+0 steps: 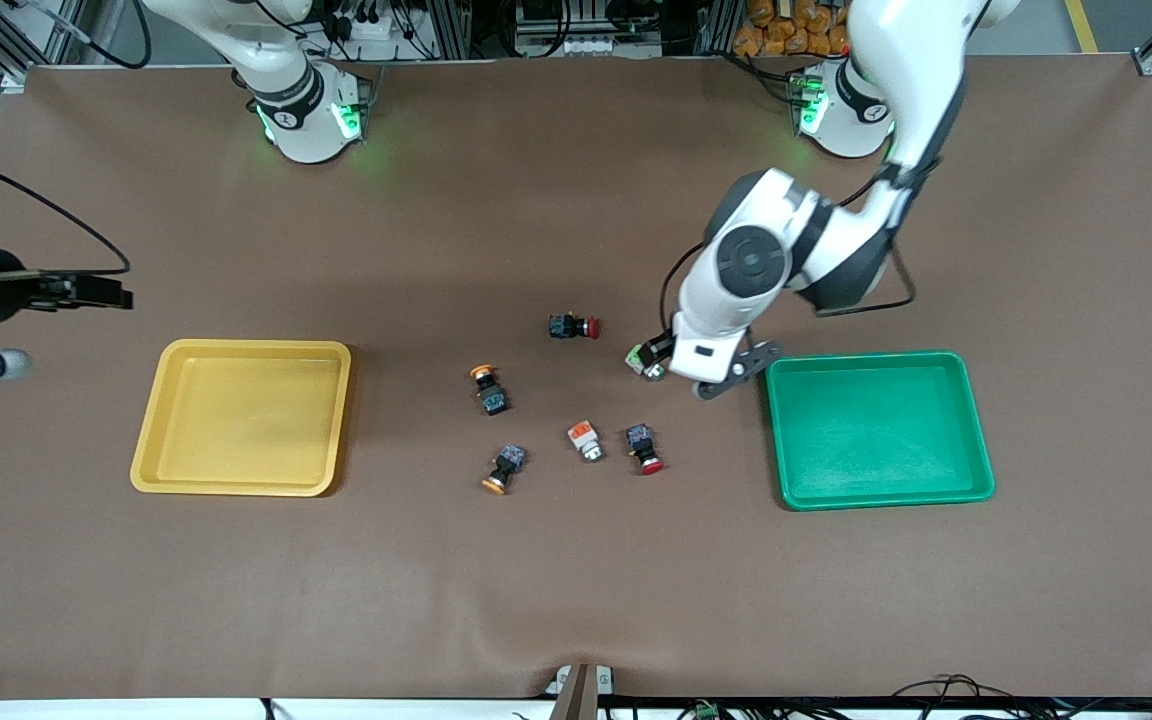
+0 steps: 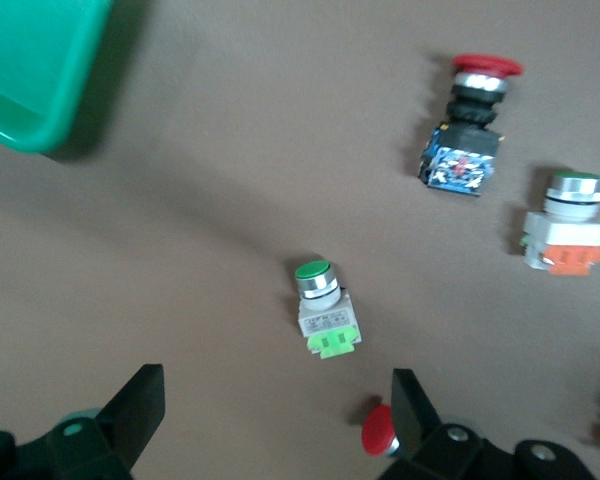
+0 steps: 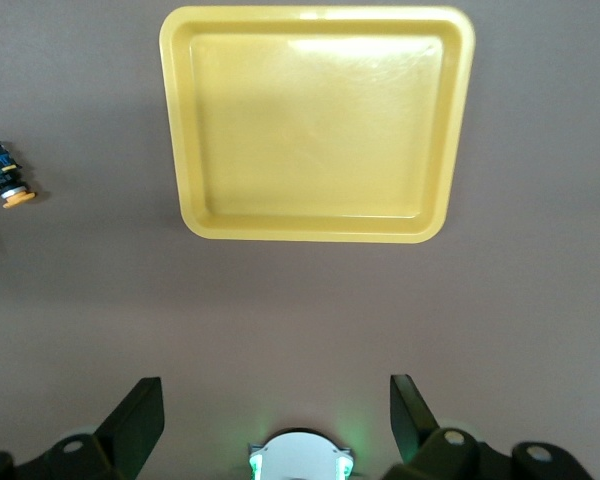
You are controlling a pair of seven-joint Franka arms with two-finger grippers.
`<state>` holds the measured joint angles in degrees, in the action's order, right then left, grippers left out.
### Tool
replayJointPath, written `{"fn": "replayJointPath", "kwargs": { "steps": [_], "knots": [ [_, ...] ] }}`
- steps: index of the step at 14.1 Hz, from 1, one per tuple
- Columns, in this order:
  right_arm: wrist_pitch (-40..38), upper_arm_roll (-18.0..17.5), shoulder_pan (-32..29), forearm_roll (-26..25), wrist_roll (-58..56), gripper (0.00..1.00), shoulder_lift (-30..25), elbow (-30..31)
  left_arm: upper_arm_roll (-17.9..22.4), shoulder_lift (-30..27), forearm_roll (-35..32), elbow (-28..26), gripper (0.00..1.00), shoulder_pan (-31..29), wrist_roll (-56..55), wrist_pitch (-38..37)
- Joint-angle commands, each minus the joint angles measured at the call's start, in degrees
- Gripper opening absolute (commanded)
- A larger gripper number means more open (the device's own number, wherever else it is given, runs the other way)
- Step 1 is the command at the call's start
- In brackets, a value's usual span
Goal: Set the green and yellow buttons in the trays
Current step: 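Grasp the green button with the left gripper while the right gripper descends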
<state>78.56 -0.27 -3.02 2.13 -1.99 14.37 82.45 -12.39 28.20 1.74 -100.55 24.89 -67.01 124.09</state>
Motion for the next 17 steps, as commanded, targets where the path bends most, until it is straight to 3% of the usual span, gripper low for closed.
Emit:
{"fn": "replayJointPath", "kwargs": {
  "steps": [1, 3, 5, 9, 11, 14, 15, 16, 17],
  "knots": [
    [2.7, -0.3, 2.3, 1.8, 3.0, 1.0, 5.9, -0.6, 0.3, 3.4, -2.5, 1.1, 1.0, 1.2, -5.3, 3.4],
    [4.5, -0.3, 3.1, 4.0, 3.5, 1.0, 10.1, -0.5, 0.3, 5.3, -2.7, 1.0, 1.0, 2.1, -9.4, 7.5],
    [6.3, -0.3, 4.1, 8.9, 5.1, 1.0, 10.9, 1.2, 0.3, 6.5, -2.7, 0.9, 1.0, 2.3, -9.7, 7.8],
    [14.3, -0.3, 10.6, 9.6, 13.5, 1.0, 10.7, 6.0, 0.3, 9.6, -2.7, 0.8, 1.0, 2.4, -9.9, 9.3],
    [19.3, -0.3, 14.9, 12.6, 19.3, 1.0, 10.9, 8.6, 0.3, 10.7, -2.7, 0.8, 1.0, 2.5, -10.8, 10.1],
    [29.2, -0.3, 19.9, 13.9, 21.1, 1.0, 11.5, 12.3, 0.3, 12.0, -2.6, 1.0, 0.99, 2.8, -11.2, 11.5],
    [31.8, -0.3, 22.2, 13.9, 21.4, 1.0, 12.7, 12.4, 0.3, 12.1, -2.7, 1.0, 0.92, 2.9, -11.2, 11.5],
    [34.0, -0.3, 23.3, 13.8, 21.7, 1.0, 14.2, 12.5, 0.2, 12.2, -2.6, 1.0, 0.76, 2.9, -11.2, 11.5],
    [35.7, -0.3, 24.3, 13.8, 21.8, 1.0, 15.3, 12.6, 0.3, 12.4, -2.8, 1.1, 0.5, 3.2, -11.0, 11.5]
  ]
}}
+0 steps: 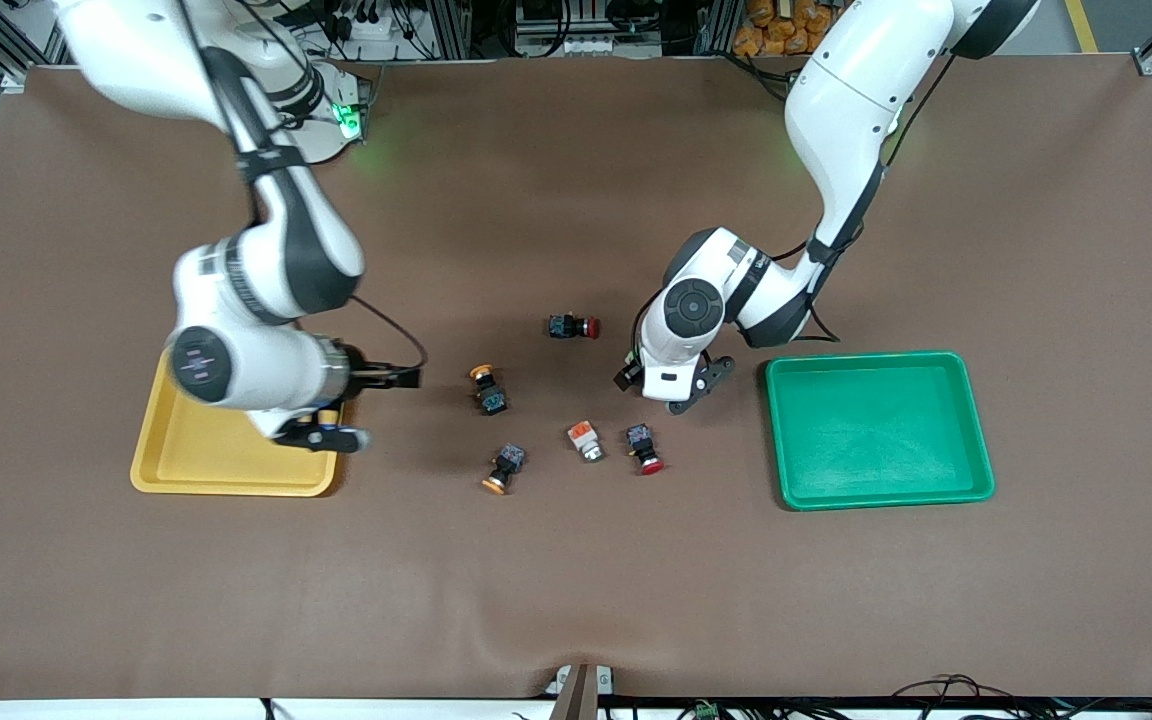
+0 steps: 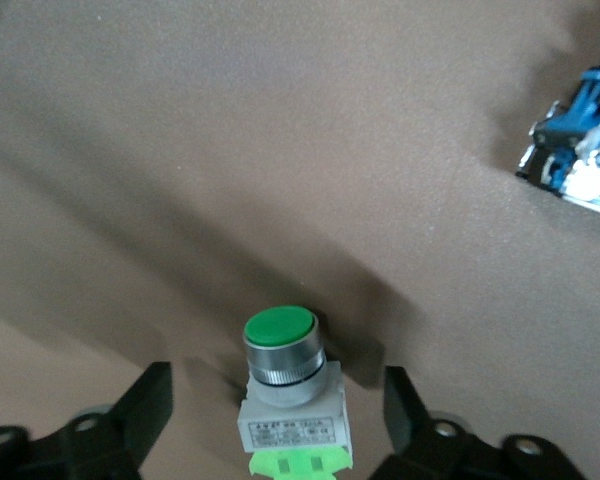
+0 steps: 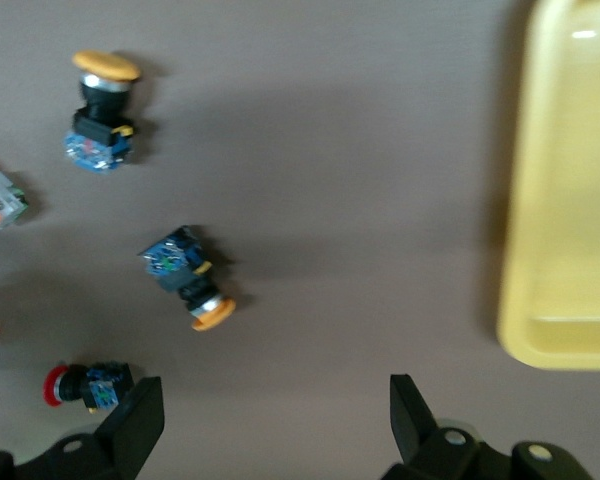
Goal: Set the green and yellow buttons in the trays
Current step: 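Grasp the green button with the left gripper while the right gripper descends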
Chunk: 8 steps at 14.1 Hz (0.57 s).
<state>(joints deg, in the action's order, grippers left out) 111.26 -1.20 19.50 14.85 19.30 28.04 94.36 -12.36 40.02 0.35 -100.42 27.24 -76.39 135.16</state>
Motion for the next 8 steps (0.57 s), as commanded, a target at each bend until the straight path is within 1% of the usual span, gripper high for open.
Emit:
{"fn": "replayJointPath", "kwargs": {
  "steps": [1, 2, 4, 6, 8],
  "knots": [
    [3.7, 0.6, 2.5, 1.1, 0.5, 1.0, 2.4, 0.8, 0.2, 0.6, -1.8, 1.3, 0.16, 1.3, -1.6, 0.5],
    [4.1, 0.6, 3.1, 1.1, 0.7, 1.0, 3.0, 0.8, 0.2, 0.7, -2.8, 1.5, 0.0, 1.2, -1.2, 0.5],
    [6.8, 0.7, 5.5, 1.1, 3.1, 1.0, 4.6, 0.9, 0.3, 0.3, -3.3, 1.9, 0.0, 1.2, -0.5, 0.3],
    [10.7, 0.7, 6.9, 1.0, 3.6, 1.0, 6.6, 0.9, 0.6, -1.4, -5.2, 2.2, 0.0, 0.6, 0.6, -1.1],
    [17.2, 0.6, 7.4, 0.6, 3.5, 1.0, 7.6, 3.7, 0.8, -4.2, -7.6, 3.6, 0.0, -0.6, 1.8, -5.2]
  ]
}}
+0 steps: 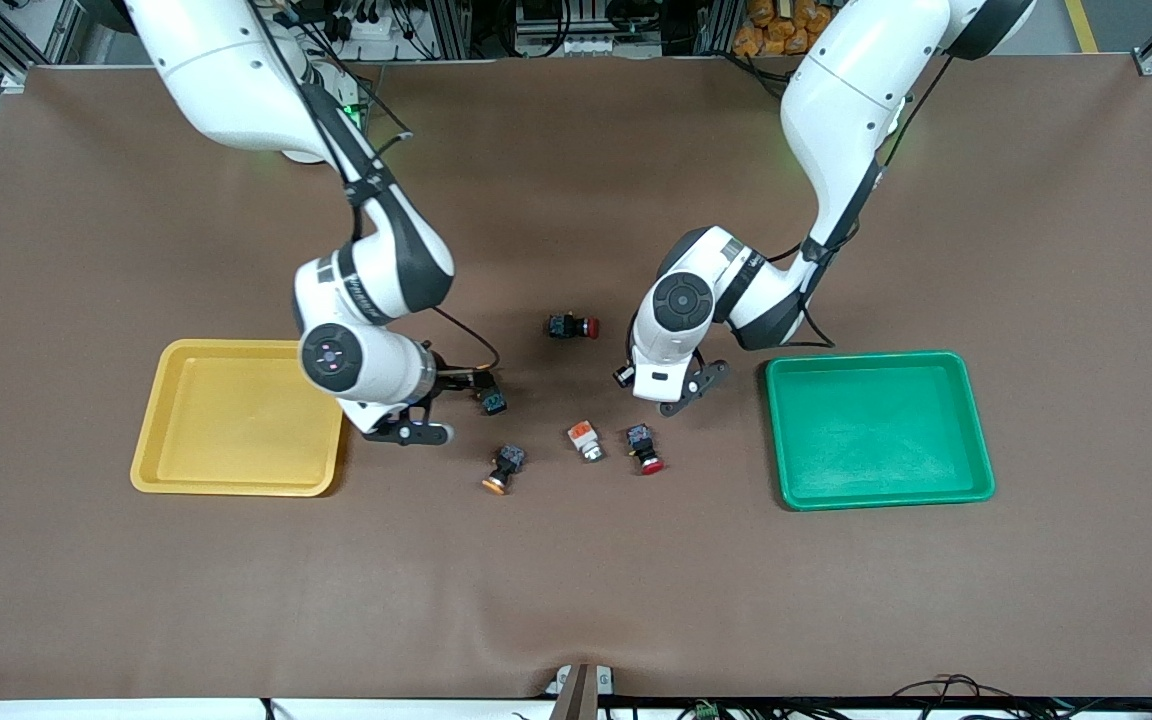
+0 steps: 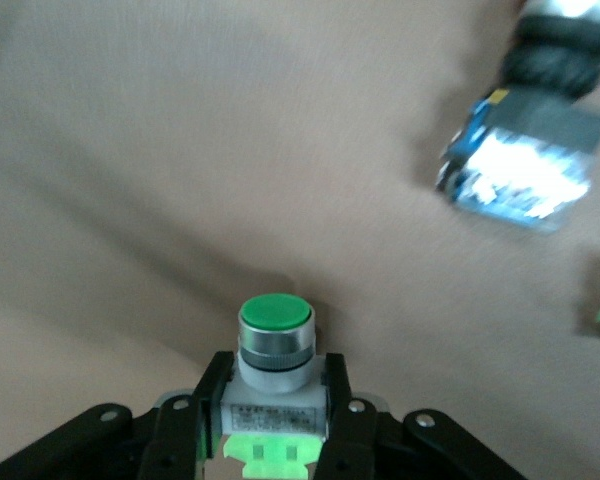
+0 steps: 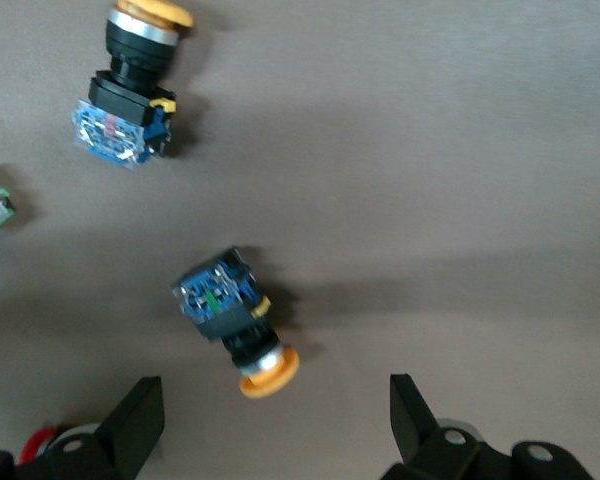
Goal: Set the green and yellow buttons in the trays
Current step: 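Grasp the green button with the left gripper while the right gripper descends, then place the green button in the green tray with the left gripper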
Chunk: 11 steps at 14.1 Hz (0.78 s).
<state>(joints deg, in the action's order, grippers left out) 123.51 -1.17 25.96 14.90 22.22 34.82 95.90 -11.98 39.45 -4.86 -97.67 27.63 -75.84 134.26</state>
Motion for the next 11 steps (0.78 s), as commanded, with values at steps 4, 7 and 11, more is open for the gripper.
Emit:
{"fn": "replayJointPath", "kwargs": {
  "steps": [4, 7, 11],
  "knots": [
    [10.6, 0.6, 3.2, 0.7, 0.8, 1.0, 2.4, 3.6, 0.3, -8.1, -2.6, 2.2, 0.0, -10.0, 16.0, -13.4],
    [11.5, 0.6, 4.2, 0.7, 2.0, 1.0, 3.1, 3.6, 0.5, -7.7, -2.7, 2.3, 0.0, -16.2, 25.1, -13.9],
    [13.6, 0.6, 5.2, 0.7, 2.0, 0.91, 4.2, 3.9, 0.6, -7.3, -2.8, 1.6, 0.0, -23.5, 39.6, -14.1]
  ]
}}
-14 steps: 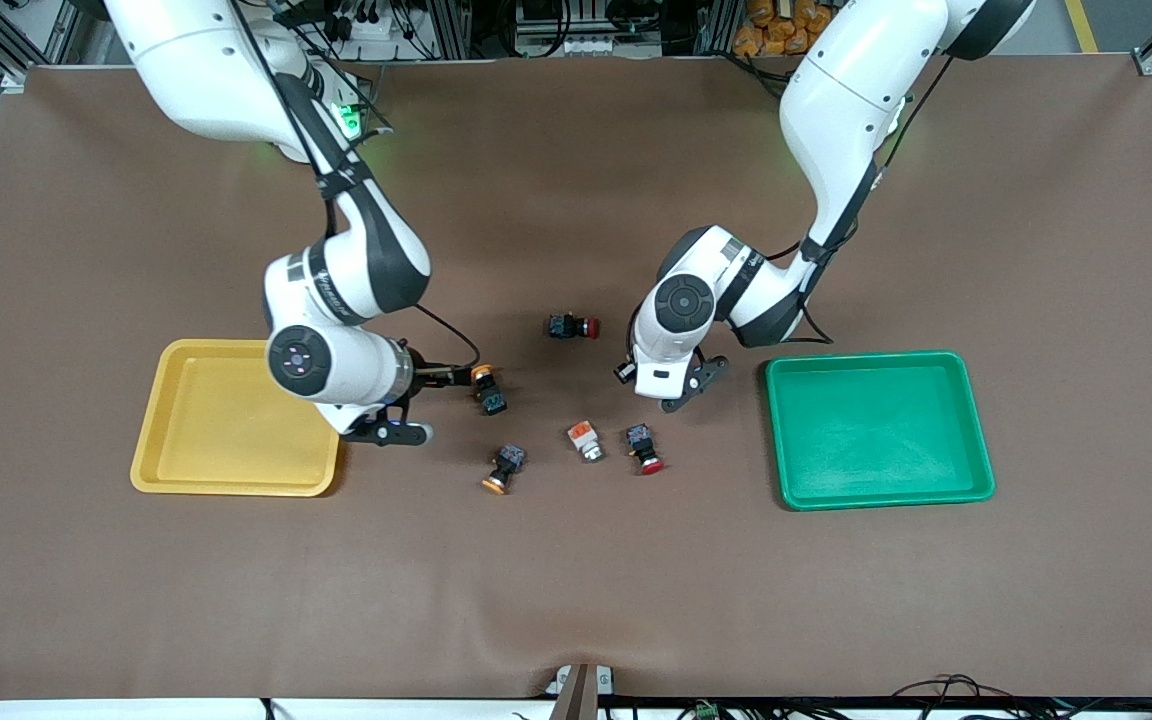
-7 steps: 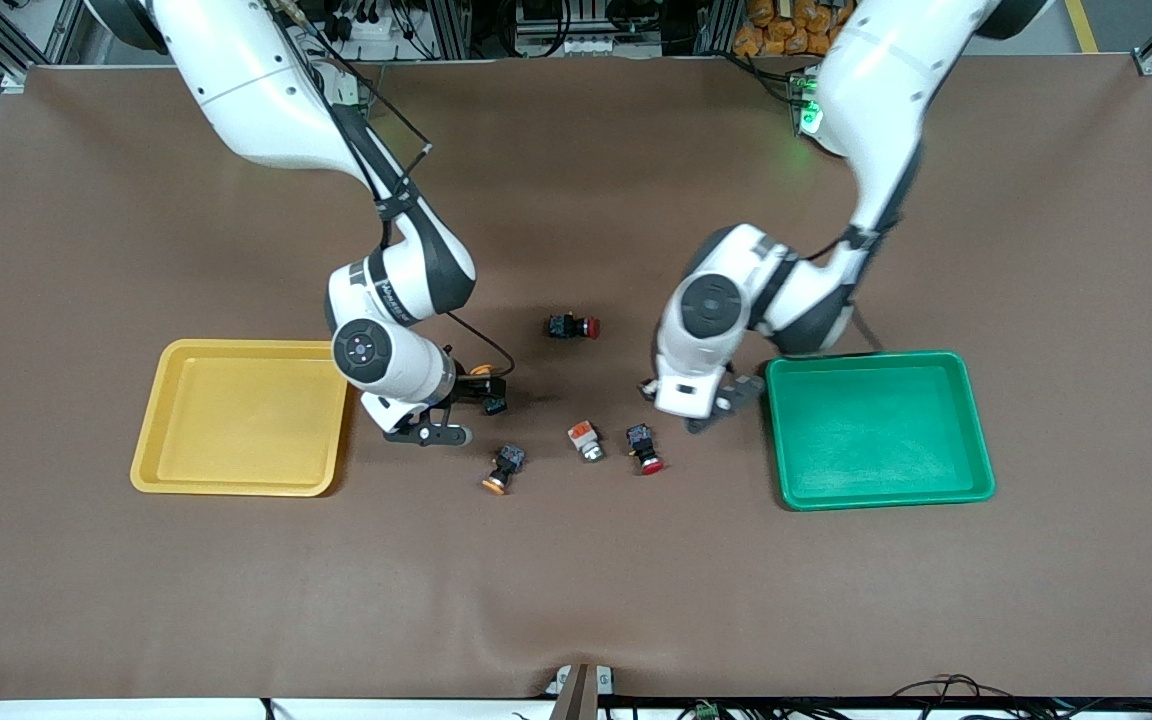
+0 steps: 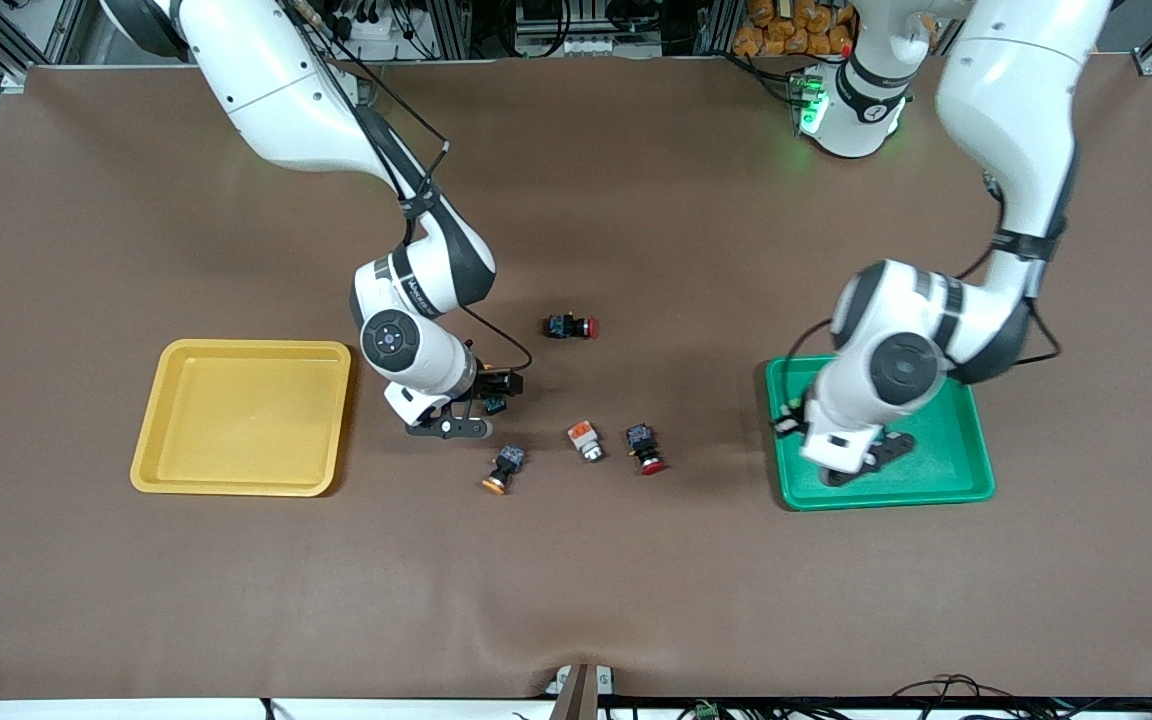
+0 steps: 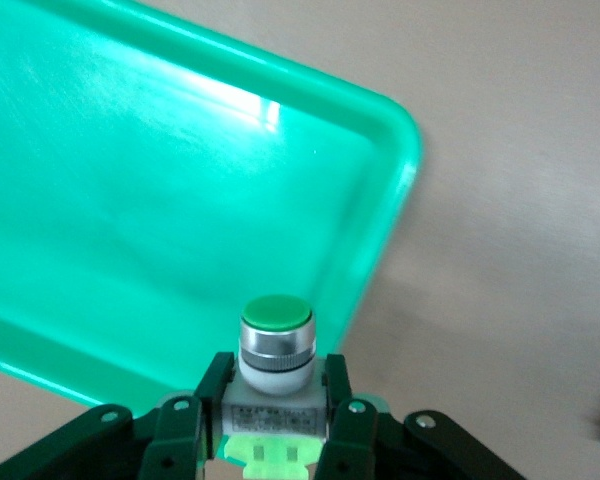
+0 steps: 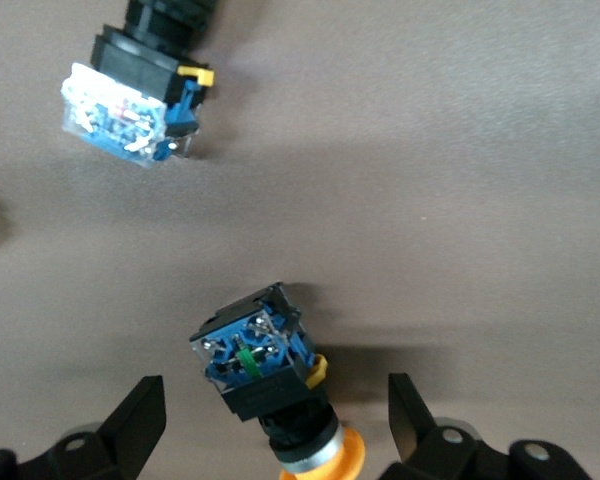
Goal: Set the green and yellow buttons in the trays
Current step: 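Place the green button in the green tray with the left gripper, then place the yellow button in the yellow tray with the right gripper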
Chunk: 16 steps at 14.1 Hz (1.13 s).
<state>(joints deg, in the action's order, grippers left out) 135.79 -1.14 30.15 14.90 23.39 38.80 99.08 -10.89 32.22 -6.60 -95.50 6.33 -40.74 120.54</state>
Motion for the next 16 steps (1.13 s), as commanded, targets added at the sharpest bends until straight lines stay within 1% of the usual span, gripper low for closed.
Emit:
{"fn": "replayJointPath", "kwargs": {
  "steps": [1, 2, 3, 4, 5, 7, 9, 10, 11, 12, 14, 16],
  "knots": [
    [1.6, 0.6, 1.4, 0.5, 0.8, 0.78, 0.3, 0.7, -0.4, 0.3, -2.7, -0.6, 0.0, -3.4, 6.3, -0.4],
    [1.8, 0.7, 1.7, 0.4, 0.7, 0.53, 0.3, 0.7, -0.5, 0.8, -6.8, -0.6, 0.0, -4.6, 6.9, -0.3],
    [1.5, 0.7, 1.6, 0.3, 0.6, 0.3, 0.2, 0.7, -0.6, 1.0, -10.8, -0.6, 0.0, -5.7, 7.1, -0.3],
    [1.1, 0.7, 1.2, 0.3, 0.5, 0.11, 0.0, 0.7, -0.7, 2.0, -12.6, -0.7, 0.0, -7.0, 7.2, 0.0],
    [0.2, 0.7, 0.7, 0.3, 0.4, 0.0, -0.3, 0.7, -0.7, 2.5, -13.0, -0.7, 0.0, -7.6, 7.9, 0.3],
    [-3.8, 1.1, 0.4, 0.3, 0.5, 0.0, -1.9, 0.5, -0.7, 3.3, -13.3, -0.7, 0.0, -9.7, 10.9, 1.2],
    [-9.0, 1.6, -2.3, 0.3, 0.3, 0.0, -5.6, 0.5, -0.8, 4.3, -13.3, -0.7, 0.0, -11.7, 14.3, 2.4],
    [-12.0, 1.8, -3.9, 0.3, -0.2, 0.0, -7.1, 0.4, -0.7, 4.6, -13.2, -0.7, 0.04, -12.0, 14.7, 2.6],
    [-13.9, 1.8, -5.5, 0.2, -1.0, 0.0, -8.6, 0.4, -0.8, 4.6, -13.2, -0.7, 0.45, -12.2, 14.7, 2.6],
    [-15.2, 1.8, -6.9, 0.2, -2.5, 0.0, -10.0, 0.5, -0.8, 4.5, -13.2, -0.7, 0.99, -12.1, 14.8, 2.6],
    [-17.9, 2.2, -10.1, 0.1, -4.7, 0.0, -12.5, 0.6, -1.2, 3.9, -12.7, -0.7, 1.0, -11.8, 14.8, 2.6],
    [-19.2, 2.9, -13.7, 0.2, -7.3, 0.0, -13.0, 0.5, -2.1, 3.2, -12.5, -0.3, 1.0, -11.6, 14.6, 2.4]
  ]
}}
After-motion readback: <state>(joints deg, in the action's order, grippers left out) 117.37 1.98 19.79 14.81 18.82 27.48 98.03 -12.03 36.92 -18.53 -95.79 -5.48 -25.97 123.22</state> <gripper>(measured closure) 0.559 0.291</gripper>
